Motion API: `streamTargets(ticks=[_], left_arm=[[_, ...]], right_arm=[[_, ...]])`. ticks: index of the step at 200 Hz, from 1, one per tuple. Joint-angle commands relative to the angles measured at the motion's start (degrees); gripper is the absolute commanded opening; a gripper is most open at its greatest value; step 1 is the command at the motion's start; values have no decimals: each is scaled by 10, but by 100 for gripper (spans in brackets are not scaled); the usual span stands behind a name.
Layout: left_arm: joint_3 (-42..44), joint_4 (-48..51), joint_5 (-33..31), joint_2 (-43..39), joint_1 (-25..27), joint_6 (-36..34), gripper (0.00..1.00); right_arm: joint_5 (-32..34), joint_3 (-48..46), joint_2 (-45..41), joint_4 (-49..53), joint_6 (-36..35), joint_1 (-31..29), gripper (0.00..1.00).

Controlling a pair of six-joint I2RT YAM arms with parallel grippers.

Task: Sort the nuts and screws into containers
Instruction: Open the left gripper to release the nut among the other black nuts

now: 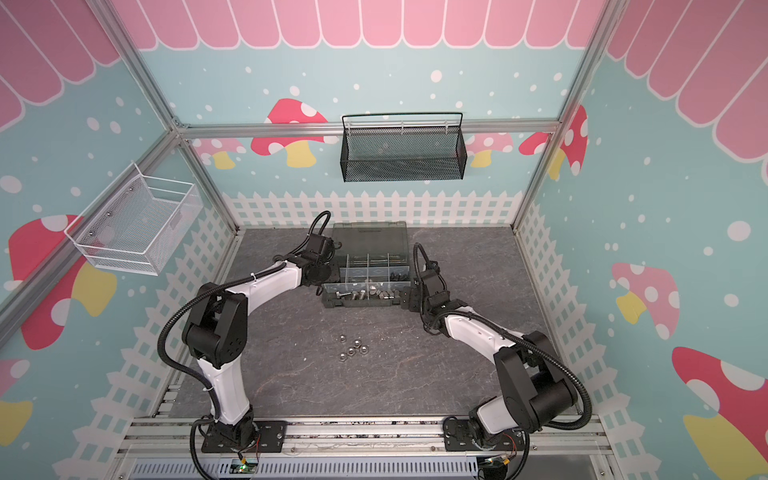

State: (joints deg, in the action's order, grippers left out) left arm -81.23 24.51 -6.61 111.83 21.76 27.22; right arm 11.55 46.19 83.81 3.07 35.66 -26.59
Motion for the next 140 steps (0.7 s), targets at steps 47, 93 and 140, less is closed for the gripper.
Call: streamTargets(ticks=[47,93,140], left_arm=[[-20,-11,19,13,-2,12,34],[-11,-15,21,-2,-2,13,37],[8,-19,21,-34,-2,15,38]], right_arm=[[1,6,-1,6,4,2,98],[0,5,-3,6,3,2,98],[0,4,-6,6,2,2,98]])
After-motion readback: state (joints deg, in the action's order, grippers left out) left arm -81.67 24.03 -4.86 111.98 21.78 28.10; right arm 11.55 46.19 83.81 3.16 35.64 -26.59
